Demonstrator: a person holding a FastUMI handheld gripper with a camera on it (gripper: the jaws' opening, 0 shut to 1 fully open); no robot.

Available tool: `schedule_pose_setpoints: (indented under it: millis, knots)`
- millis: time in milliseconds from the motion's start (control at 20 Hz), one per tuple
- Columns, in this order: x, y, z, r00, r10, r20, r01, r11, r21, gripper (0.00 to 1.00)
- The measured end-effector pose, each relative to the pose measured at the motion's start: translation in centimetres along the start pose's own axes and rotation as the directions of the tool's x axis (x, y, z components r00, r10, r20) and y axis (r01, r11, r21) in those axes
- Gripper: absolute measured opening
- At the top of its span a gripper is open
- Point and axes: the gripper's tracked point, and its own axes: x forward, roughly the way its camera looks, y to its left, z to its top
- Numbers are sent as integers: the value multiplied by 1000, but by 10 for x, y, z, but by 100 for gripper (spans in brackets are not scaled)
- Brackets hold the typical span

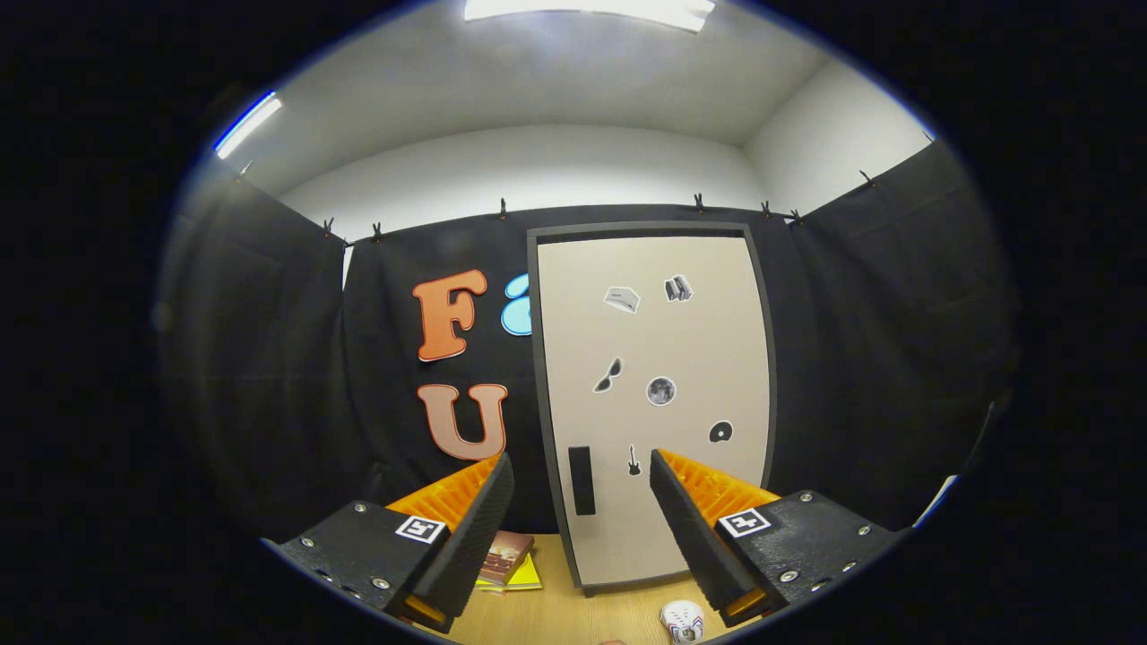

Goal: Open the shoe cabinet door, grab the shoes and put them into the shoe cabinet, then close the shoe cabinet door.

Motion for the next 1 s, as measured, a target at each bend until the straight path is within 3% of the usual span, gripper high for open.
schedule_pose_setpoints:
  millis: [350, 1000]
  knots:
    - [15, 7, -10, 1000, -21, 9, 22, 999, -41, 95]
    - [125, 18, -118, 989, -66, -131, 55, 995, -87, 95]
